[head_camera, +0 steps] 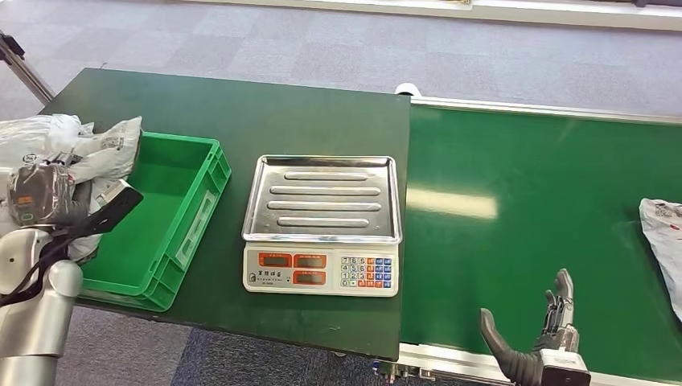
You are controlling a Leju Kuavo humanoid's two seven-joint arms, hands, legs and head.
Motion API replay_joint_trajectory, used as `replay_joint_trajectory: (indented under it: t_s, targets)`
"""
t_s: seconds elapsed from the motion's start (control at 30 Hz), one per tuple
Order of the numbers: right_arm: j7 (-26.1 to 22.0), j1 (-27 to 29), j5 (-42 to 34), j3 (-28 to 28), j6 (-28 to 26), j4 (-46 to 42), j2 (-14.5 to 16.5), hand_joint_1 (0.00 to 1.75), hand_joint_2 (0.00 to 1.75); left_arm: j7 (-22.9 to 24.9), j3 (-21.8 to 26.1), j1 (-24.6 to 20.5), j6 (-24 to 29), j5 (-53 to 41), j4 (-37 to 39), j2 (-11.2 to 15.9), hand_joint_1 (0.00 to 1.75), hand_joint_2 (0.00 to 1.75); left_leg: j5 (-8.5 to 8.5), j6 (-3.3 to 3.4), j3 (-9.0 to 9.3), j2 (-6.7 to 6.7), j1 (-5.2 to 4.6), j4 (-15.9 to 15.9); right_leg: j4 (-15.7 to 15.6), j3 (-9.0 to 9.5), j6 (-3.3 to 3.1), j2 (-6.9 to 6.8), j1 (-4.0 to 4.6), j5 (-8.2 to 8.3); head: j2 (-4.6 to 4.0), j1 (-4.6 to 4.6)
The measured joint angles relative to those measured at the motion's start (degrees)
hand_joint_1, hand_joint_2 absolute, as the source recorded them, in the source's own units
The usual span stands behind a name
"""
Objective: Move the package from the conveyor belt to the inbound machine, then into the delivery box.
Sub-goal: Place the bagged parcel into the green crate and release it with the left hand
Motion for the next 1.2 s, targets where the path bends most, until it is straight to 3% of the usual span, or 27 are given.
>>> replay_joint_trajectory:
  t_s: [0.23, 0.53, 0.6, 0.73, 0.8, 1.2]
  targets:
    - [0.0, -0.5, 0.2, 0.0, 0.8, 0.0, 0.0, 0.0, 1.75, -2.7, 1.3, 1.4, -3.9, 5.5, 2.6, 3.0, 1.75, 1.75, 0.01, -0.01, -0.05, -0.01, 0.06, 0.0, 0.0, -0.07, -0.02, 0.0, 0.08, -0.01, 0.0, -0.01]
    - [0.1, -1.2, 0.0, 0.0, 1.6, 0.2, 0.0, 0.0, 1.75, -4.3, 1.6, 3.4, -3.5, 6.6, 2.7, 4.8, 1.71, 1.75, 0.01, -0.01, -0.06, -0.01, 0.05, 0.0, 0.0, -0.07, -0.02, 0.0, 0.07, -0.01, 0.0, 0.0]
    - [0.1, -1.2, 0.0, 0.0, 1.7, 0.2, 0.1, 0.0, 1.75, -4.0, 1.6, 3.7, -3.1, 6.6, 2.6, 4.9, 1.52, 1.75, 0.01, -0.01, -0.06, -0.02, 0.05, 0.0, 0.0, -0.07, -0.02, 0.0, 0.07, -0.01, 0.0, 0.0]
    - [0.0, -1.3, -0.2, 0.0, 1.7, 0.4, 0.1, 0.0, 1.75, -3.1, 1.6, 3.9, -1.0, 6.0, 2.6, 5.0, 0.08, 1.75, 0.01, -0.02, -0.06, -0.02, 0.06, 0.0, 0.0, -0.11, -0.02, 0.0, 0.07, -0.01, 0.0, -0.01]
    - [0.0, -1.5, -0.6, 0.0, 1.7, 0.6, 0.1, 0.0, 1.75, -3.3, 1.6, 3.7, 0.5, 6.0, 2.6, 5.0, 0.0, 1.75, 0.01, -0.02, -0.06, -0.02, 0.06, 0.0, 0.0, -0.11, -0.03, 0.0, 0.08, -0.01, 0.0, -0.01]
    - [-1.4, -1.9, -3.8, 0.2, 0.5, 2.1, -0.3, 0.0, 1.75, -11.0, 1.2, 3.8, 16.0, 11.4, -1.1, 5.5, 0.0, 1.75, 0.01, -0.02, -0.07, -0.02, 0.06, 0.0, 0.0, -0.1, -0.02, 0.0, 0.07, -0.01, 0.0, -0.01]
